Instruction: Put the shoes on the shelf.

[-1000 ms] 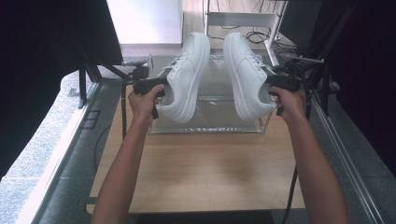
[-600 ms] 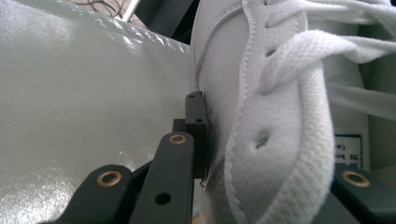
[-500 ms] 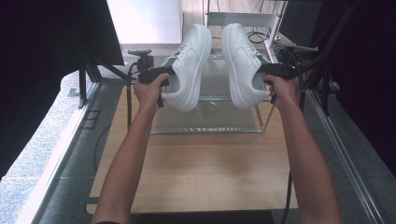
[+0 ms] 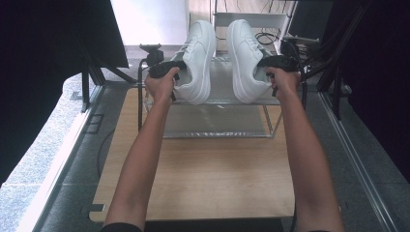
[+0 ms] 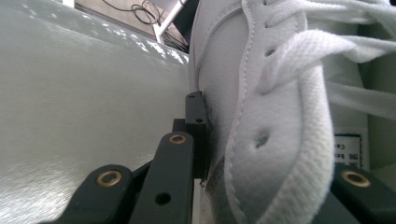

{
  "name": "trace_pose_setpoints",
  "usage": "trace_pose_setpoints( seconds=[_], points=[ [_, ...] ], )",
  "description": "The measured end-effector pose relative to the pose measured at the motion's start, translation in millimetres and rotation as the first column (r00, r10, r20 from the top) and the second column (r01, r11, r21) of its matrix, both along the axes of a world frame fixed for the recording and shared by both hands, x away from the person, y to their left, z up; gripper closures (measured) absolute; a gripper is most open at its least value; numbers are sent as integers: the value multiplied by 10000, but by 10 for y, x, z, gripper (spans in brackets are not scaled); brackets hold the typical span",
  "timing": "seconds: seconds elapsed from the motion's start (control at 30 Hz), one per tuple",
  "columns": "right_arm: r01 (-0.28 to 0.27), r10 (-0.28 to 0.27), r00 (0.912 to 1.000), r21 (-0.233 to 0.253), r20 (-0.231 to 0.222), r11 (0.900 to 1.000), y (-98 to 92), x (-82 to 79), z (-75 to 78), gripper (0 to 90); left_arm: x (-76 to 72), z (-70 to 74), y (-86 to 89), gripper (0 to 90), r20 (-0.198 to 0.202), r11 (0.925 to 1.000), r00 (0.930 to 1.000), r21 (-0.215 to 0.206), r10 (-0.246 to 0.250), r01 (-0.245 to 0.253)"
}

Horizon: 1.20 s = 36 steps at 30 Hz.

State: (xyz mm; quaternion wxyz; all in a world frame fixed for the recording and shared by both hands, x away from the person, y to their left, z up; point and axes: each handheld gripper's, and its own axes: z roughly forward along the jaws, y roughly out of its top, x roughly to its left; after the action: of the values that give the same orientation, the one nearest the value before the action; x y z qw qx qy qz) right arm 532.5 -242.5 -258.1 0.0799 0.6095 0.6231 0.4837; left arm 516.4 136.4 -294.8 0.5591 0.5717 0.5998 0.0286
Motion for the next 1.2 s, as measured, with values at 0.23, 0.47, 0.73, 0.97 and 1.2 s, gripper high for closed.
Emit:
trace_pose_setpoints(
  seconds=[0.23, 0.47, 0.73, 0.97, 1.2],
  points=[
    [352, -356, 9992, -185, -201, 9992, 95, 88, -37, 862, 95, -51, -114, 827, -313, 9986, 9987, 364, 399, -388],
    [503, -510, 9982, -266, -300, 9984, 179, 137, -82, 849, 152, -39, -134, 821, -415, 9953, 9958, 548, 816, -792],
    [1058, -1059, 9935, -35, -417, 9944, 356, 207, -128, 848, 257, -48, -196, 807, -794, 9929, 9921, 776, 967, -905],
    [1574, -1573, 9848, -48, -736, 9875, 411, 253, -230, 806, 306, -73, -258, 795, -772, 9872, 9907, 1227, 1117, -1018],
    [1806, -1813, 9821, -171, -509, 9834, 470, 284, -303, 722, 334, -79, -347, 730, -551, 9834, 9934, 1567, 1009, -912]
  ],
)
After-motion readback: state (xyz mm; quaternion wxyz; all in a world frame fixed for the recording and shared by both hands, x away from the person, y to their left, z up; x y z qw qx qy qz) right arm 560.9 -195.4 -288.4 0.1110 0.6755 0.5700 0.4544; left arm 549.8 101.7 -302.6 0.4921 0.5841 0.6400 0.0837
